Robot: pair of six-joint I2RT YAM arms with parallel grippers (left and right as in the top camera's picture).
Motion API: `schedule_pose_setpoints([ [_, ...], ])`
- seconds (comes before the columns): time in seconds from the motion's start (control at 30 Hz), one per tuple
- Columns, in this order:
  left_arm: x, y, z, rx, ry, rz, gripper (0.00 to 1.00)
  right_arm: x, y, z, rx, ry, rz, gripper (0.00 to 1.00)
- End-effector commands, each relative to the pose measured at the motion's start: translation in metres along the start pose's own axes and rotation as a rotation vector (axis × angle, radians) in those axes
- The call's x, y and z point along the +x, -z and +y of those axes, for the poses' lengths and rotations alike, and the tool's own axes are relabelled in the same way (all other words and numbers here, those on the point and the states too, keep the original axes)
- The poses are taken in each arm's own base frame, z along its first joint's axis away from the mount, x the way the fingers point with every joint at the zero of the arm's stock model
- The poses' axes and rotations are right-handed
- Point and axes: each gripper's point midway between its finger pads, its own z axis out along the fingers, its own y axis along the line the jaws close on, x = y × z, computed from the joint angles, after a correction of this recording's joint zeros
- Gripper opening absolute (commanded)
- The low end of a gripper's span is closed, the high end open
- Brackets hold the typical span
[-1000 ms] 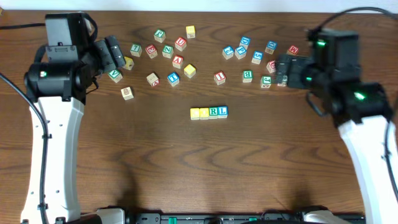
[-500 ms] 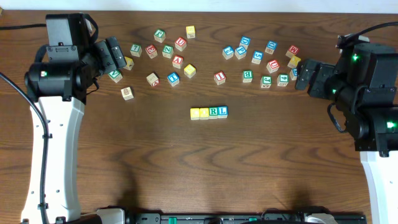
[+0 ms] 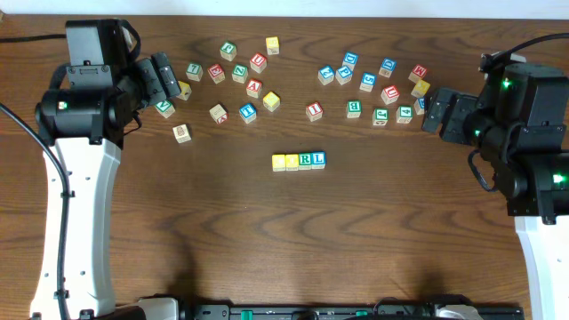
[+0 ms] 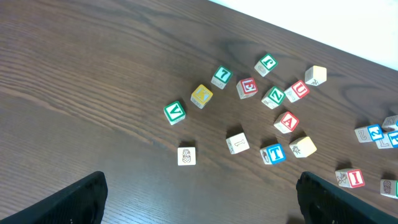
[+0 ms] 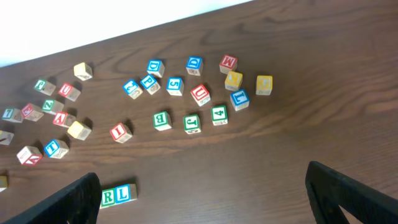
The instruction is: Spell out CORL
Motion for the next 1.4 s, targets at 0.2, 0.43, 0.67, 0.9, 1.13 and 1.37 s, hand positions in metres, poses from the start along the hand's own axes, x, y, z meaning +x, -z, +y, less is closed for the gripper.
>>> schedule_pose_setpoints([
  [0.2,-0.006,0.005,0.002,-0.007,-0.006,-0.020,0.96,-0.018,0.005,0.000,0.002,-0.006,-0.070,0.99],
  [0.43,-0.006,0.005,0.002,-0.007,-0.006,-0.020,0.96,-0.056,0.014,0.004,-0.013,-0.014,-0.241,0.99],
  [0.67,-0.006,0.005,0.002,-0.007,-0.006,-0.020,0.96,-0.077,0.025,0.013,-0.083,-0.023,-0.422,0.99],
  [0.9,-0.006,0.005,0.002,-0.007,-0.006,-0.020,0.96,-0.048,0.024,0.006,-0.123,-0.028,-0.572,0.99],
  [1.13,-0.006,0.005,0.002,-0.007,-0.006,-0.020,0.96,0.009,0.020,-0.011,-0.141,-0.035,-0.674,0.99],
  [1.37,-0.006,0.005,0.002,-0.007,-0.006,-0.020,0.96,0.065,0.019,-0.031,-0.139,-0.052,-0.787,0.99],
])
